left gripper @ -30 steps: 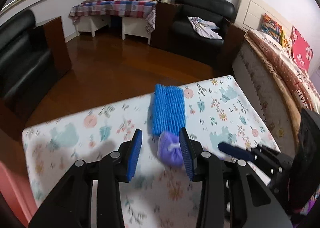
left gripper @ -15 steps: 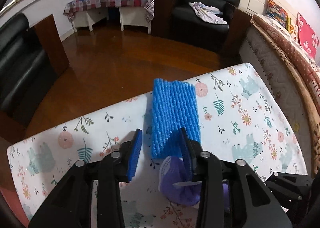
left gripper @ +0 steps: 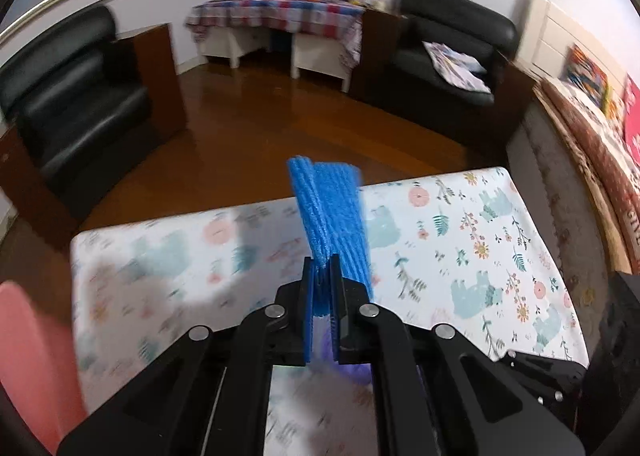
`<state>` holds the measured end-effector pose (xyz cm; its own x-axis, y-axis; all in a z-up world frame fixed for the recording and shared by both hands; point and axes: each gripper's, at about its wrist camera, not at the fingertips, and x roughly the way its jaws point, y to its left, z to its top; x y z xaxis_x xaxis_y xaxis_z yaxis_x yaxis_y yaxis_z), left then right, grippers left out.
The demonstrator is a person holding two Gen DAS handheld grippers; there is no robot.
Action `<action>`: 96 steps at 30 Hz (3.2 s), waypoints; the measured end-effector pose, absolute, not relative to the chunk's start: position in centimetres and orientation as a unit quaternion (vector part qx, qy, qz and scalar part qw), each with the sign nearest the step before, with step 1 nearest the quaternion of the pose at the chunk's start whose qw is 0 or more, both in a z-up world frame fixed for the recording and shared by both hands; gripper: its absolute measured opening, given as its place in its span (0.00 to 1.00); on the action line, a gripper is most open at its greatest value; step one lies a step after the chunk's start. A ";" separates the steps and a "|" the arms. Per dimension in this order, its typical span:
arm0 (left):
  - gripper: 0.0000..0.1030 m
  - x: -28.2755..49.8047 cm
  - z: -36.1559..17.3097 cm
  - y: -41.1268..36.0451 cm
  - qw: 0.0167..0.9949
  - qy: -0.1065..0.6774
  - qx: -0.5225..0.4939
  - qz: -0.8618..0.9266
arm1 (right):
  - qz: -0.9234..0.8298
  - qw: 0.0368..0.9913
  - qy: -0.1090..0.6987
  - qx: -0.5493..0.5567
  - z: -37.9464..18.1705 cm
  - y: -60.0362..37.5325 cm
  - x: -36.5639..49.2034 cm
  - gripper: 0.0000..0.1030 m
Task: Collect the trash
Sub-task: 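Grasp the blue foam mesh with the left gripper while the right grasps the purple cloth, then carry the blue mesh in the left gripper while the right carries the purple cloth to the bucket, then open both grippers over the pink bucket to drop the items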
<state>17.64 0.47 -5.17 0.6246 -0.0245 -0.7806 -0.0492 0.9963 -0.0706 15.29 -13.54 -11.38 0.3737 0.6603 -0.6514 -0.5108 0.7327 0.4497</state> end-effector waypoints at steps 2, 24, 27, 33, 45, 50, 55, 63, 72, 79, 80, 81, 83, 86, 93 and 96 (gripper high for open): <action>0.06 16.1 -4.5 1.1 0.902 0.430 -0.039 0.019 | 0.363 0.825 0.426 0.082 -10.9 -13.3 15.0 0.25; 0.06 -1.2 -0.5 9.5 0.909 0.388 -0.097 0.115 | 0.414 0.839 0.354 -0.002 -6.1 -9.0 7.0 0.25; 0.06 -2.2 -0.2 10.4 0.912 0.378 -0.104 0.119 | 0.415 0.837 0.356 -0.009 -5.3 -7.9 5.8 0.25; 0.06 -4.1 0.0 12.8 0.917 0.357 -0.102 0.146 | 0.421 0.837 0.347 -0.050 -3.3 -4.5 3.5 0.25; 0.06 -8.2 -0.5 19.7 0.909 0.336 -0.136 0.207 | 0.460 0.812 0.351 -0.075 -0.6 5.3 2.0 0.25; 0.06 -8.8 -1.0 21.5 0.904 0.336 -0.141 0.223 | 0.473 0.800 0.359 -0.082 -0.5 9.3 1.9 0.25; 0.06 -9.6 -2.2 23.5 0.895 0.344 -0.160 0.234 | 0.476 0.792 0.371 -0.093 -1.0 13.2 1.7 0.25; 0.06 -9.4 -3.6 24.9 0.887 0.355 -0.171 0.242 | 0.469 0.787 0.388 -0.106 -3.1 17.0 1.9 0.25; 0.35 -9.1 -4.4 25.6 0.877 0.370 -0.195 0.235 | 0.458 0.790 0.394 -0.108 -4.8 18.8 2.5 0.34; 0.40 -9.0 -3.9 25.5 0.883 0.362 -0.194 0.227 | 0.456 0.794 0.390 -0.100 -4.7 18.2 3.0 0.43; 0.40 -9.0 -3.8 25.4 0.884 0.361 -0.194 0.227 | 0.456 0.795 0.388 -0.098 -4.5 17.9 3.0 0.43; 0.40 -9.0 -3.7 25.3 0.884 0.361 -0.194 0.227 | 0.457 0.796 0.386 -0.098 -4.4 17.6 2.9 0.43; 0.40 -8.9 -3.5 25.1 0.883 0.361 -0.196 0.227 | 0.456 0.799 0.380 -0.095 -4.1 16.9 2.8 0.44; 0.40 -8.9 -3.1 24.4 0.883 0.359 -0.195 0.232 | 0.459 0.803 0.371 -0.084 -3.5 15.5 2.5 0.48; 0.40 -8.7 -1.6 21.9 0.891 0.348 -0.169 0.235 | 0.459 0.811 0.357 -0.071 -2.3 12.3 1.3 0.56; 0.40 -8.7 -1.0 20.8 0.894 0.342 -0.163 0.240 | 0.454 0.817 0.349 -0.070 -1.8 10.9 0.6 0.58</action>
